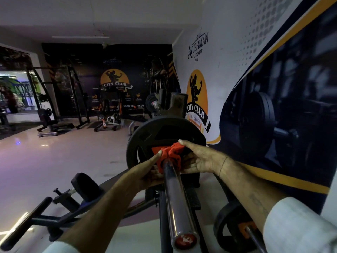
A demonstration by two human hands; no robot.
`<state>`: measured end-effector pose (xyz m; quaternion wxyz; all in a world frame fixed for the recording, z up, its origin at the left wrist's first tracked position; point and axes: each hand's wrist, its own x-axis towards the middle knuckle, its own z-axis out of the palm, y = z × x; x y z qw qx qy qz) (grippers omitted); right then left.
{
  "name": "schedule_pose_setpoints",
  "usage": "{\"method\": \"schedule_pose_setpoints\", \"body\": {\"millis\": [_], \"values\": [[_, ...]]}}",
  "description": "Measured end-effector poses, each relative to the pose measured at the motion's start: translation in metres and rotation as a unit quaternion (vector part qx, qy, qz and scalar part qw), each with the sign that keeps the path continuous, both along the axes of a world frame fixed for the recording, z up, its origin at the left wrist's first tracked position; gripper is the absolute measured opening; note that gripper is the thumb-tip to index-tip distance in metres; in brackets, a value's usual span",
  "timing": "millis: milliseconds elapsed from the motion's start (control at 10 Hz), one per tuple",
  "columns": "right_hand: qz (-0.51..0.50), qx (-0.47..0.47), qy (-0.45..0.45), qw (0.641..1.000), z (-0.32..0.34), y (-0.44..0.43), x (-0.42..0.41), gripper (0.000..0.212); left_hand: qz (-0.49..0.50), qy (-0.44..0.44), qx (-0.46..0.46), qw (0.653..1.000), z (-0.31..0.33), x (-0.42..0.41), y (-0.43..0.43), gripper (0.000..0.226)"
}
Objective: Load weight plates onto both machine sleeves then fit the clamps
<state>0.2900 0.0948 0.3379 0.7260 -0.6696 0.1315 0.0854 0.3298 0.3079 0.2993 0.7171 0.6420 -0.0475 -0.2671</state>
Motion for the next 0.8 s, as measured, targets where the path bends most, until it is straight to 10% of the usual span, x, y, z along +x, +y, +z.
{"method": "schedule_pose_setpoints", "body": {"millis": [500,800], "values": [[-0.043,0.067,-0.009,0.997,-0.027,0.002,0.011,0.033,0.017,0.022,-0.026,0.999,-0.012,0.008,-0.005,0.048],[-0.068,0.087,-0.02,0.994,-0.032,0.007,0.011,0.042,0.035,0.025,-0.006,0.999,-0.007,0.003,-0.007,0.086]]}}
